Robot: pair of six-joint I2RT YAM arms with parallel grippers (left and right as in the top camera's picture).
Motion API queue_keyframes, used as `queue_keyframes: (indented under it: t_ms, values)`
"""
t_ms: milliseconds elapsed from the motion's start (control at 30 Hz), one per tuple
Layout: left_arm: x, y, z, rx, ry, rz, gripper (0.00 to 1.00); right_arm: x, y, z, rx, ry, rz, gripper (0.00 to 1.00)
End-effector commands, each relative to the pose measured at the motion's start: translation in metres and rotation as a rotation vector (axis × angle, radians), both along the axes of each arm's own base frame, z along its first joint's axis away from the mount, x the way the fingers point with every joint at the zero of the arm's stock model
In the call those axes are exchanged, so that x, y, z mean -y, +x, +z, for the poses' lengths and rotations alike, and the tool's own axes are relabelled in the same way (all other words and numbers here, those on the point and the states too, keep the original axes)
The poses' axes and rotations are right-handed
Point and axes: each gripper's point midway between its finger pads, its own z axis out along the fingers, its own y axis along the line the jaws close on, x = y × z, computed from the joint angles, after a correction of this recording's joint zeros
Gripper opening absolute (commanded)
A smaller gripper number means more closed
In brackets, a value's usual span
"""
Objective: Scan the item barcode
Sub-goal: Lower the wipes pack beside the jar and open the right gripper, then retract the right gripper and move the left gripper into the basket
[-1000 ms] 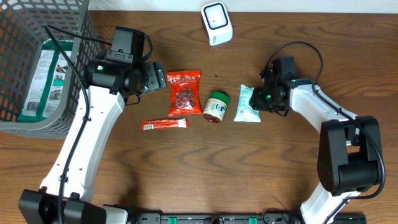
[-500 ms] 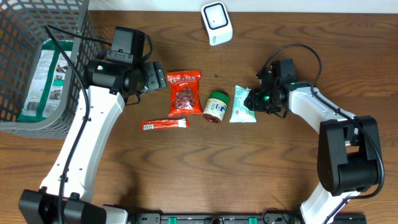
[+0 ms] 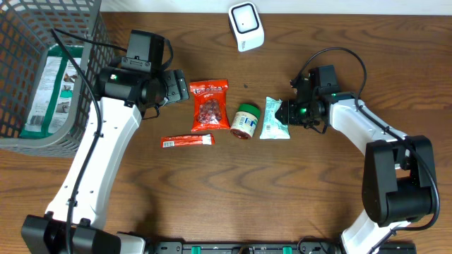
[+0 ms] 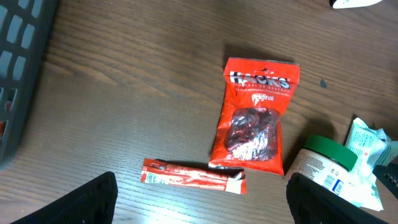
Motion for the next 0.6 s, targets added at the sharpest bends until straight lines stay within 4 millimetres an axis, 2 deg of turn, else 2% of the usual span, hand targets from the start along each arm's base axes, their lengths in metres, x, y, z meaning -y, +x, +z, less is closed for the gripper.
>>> queue_keyframes:
  t_ms: [0, 133, 267, 333, 400, 500, 567]
  values:
    - [-0.003, -0.001, 0.005, 0.014, 0.007, 0.004, 0.87, 0.001, -0.001, 0.016, 0.031, 0.001, 0.014, 0.47]
    - [-0.003, -0.001, 0.005, 0.014, 0.008, 0.004, 0.87, 0.012, -0.003, 0.047, 0.068, 0.004, -0.012, 0.49]
    - [-0.002, 0.005, 0.008, 0.039, 0.003, 0.004, 0.87, 0.024, -0.009, 0.072, 0.120, -0.023, -0.012, 0.57]
    - [0.002, 0.020, 0.018, 0.111, -0.018, 0.003, 0.87, 0.036, -0.010, 0.075, 0.126, -0.078, -0.038, 0.59]
    - [0.008, 0.020, 0.020, 0.118, -0.048, -0.011, 0.87, 0.055, -0.012, 0.072, 0.115, -0.160, -0.080, 0.60]
    - [0.014, 0.024, 0.026, 0.147, -0.069, -0.054, 0.87, 0.063, -0.011, 0.071, 0.109, -0.170, -0.101, 0.61]
    - [0.021, 0.027, 0.041, 0.194, -0.085, -0.133, 0.87, 0.068, -0.010, 0.071, 0.108, -0.171, -0.116, 0.66]
